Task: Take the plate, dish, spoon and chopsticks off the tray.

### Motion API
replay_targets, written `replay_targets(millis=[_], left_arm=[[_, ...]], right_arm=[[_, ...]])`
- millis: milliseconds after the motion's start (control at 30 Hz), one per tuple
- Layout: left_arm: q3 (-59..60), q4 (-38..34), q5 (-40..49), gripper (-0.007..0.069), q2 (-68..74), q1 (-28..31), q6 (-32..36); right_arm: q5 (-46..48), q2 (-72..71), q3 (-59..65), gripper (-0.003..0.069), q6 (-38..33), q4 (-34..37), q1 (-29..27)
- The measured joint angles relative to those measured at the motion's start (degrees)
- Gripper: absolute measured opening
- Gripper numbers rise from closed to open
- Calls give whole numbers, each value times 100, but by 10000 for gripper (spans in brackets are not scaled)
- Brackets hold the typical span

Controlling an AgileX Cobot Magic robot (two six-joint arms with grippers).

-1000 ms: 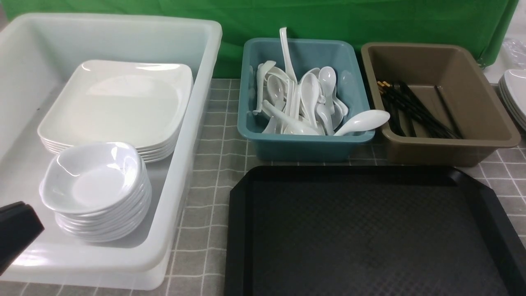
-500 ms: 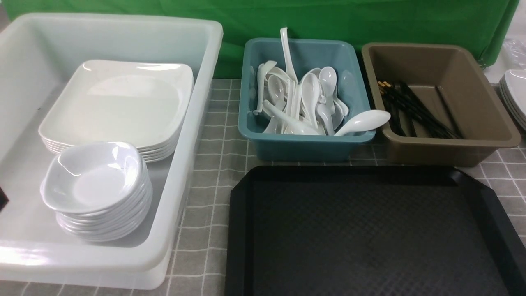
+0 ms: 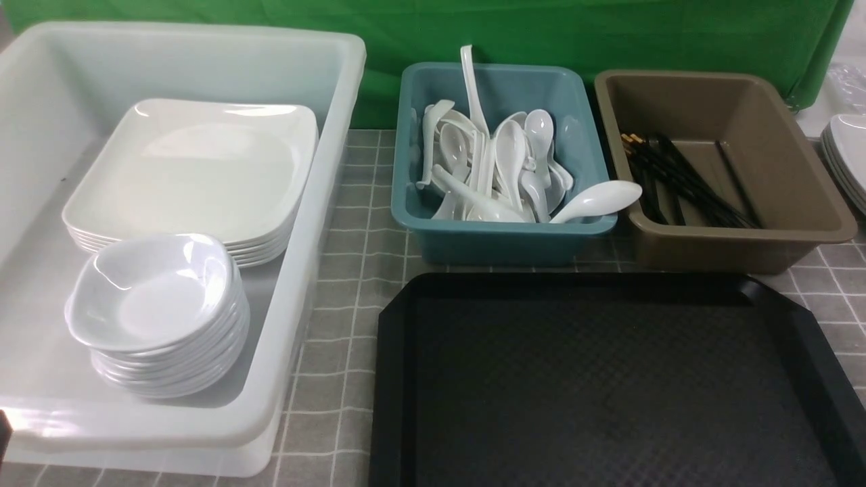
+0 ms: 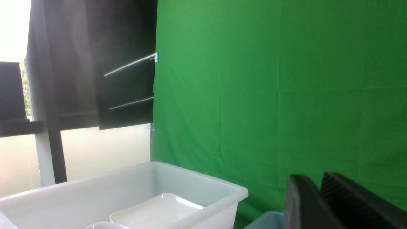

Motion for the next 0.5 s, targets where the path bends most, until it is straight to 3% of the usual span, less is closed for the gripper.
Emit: replay_targets(millis=[500], left_arm=[[0,0,5,1,0,6,14]], right_arm=[[5,-6,0,172,0,-1,0]])
